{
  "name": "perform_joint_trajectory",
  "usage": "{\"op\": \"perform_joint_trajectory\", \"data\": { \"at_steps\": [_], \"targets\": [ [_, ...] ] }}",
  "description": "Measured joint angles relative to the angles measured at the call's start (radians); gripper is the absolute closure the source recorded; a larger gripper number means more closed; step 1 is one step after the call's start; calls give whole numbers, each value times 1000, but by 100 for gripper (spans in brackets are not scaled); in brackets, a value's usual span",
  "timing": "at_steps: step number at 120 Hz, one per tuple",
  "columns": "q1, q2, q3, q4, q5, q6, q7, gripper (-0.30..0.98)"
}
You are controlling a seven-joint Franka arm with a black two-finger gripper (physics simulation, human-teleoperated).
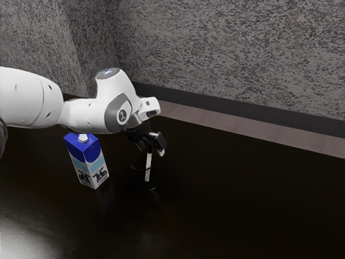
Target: Take the marker out of the pen holder and place it to the left of the pen holder.
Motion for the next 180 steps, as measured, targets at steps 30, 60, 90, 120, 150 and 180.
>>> {"op": "perform_joint_trajectory", "data": {
  "at_steps": [30,60,90,120,150,180],
  "targets": [
    [1,8,-1,9,119,-2,-91,29],
    [1,8,1,7,138,-3,-147,62],
    [1,7,2,7,156,-5,-188,75],
    [0,-90,41,37,190,-94,-225,78],
    [61,-86,44,256,206,-242,-256,79],
    [315,118,42,372,228,-296,-317,79]
  ]
}}
